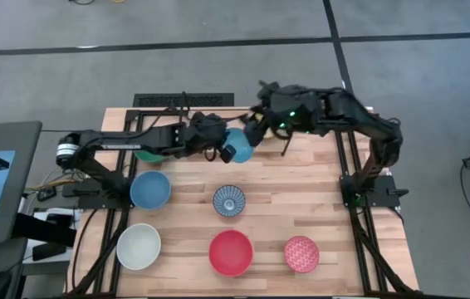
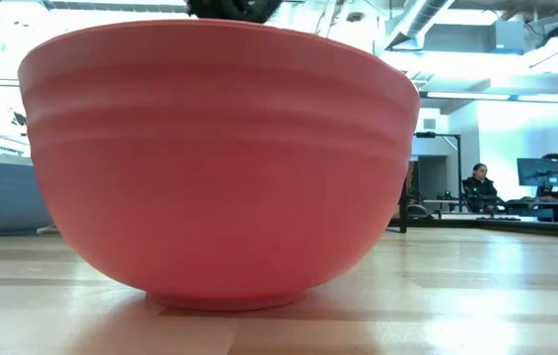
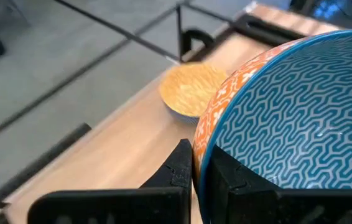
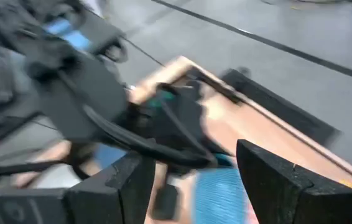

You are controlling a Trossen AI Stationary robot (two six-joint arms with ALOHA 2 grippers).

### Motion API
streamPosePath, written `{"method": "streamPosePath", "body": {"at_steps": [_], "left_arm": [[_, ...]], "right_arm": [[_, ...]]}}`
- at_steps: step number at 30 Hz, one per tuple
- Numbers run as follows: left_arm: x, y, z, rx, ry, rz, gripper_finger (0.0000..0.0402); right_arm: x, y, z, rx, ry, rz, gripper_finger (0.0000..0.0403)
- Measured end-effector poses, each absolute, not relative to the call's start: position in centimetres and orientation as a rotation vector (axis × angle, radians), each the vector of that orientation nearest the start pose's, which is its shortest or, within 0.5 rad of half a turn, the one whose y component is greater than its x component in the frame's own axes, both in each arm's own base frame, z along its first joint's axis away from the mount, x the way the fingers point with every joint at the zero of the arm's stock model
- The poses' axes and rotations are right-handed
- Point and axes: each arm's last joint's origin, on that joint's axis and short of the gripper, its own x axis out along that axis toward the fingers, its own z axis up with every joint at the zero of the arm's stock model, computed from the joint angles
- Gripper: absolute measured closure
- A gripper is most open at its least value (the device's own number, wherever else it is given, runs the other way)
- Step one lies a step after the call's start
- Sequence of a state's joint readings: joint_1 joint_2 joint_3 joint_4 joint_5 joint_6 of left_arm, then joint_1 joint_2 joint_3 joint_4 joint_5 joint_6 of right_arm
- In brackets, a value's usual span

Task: Place and stack bowls onto a shelf
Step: Stack the blue patterned bowl on top of the yellow patterned bowl on the shelf

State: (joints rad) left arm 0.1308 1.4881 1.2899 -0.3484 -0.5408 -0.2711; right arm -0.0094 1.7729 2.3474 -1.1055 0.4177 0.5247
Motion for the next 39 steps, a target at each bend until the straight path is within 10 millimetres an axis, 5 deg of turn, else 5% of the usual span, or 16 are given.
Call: {"method": "streamPosePath", "body": {"at_steps": [8,17,26,32,39], "left_arm": [[35.8,8.6,32.9,-0.163,0.586,0.645,0.0401],[39.5,16.3,31.5,-0.243,0.732,0.58,0.0401],[42.6,22.9,31.0,-0.297,0.759,0.626,0.0401],[44.9,24.5,29.8,-0.338,0.722,0.612,0.0401],[45.2,24.6,26.8,-0.391,0.82,0.61,0.0402]], "right_arm": [[26.8,-3.2,50.1,0.353,0.564,-0.774,0.0153],[22.5,-3.1,49.3,0.405,0.616,-0.902,0.0153],[18.8,-2.9,44.7,0.521,0.703,-0.973,0.0153],[16.3,-2.3,41.7,0.623,0.702,-1.018,0.0153],[14.0,-1.6,39.5,0.719,0.672,-1.013,0.0153]]}}
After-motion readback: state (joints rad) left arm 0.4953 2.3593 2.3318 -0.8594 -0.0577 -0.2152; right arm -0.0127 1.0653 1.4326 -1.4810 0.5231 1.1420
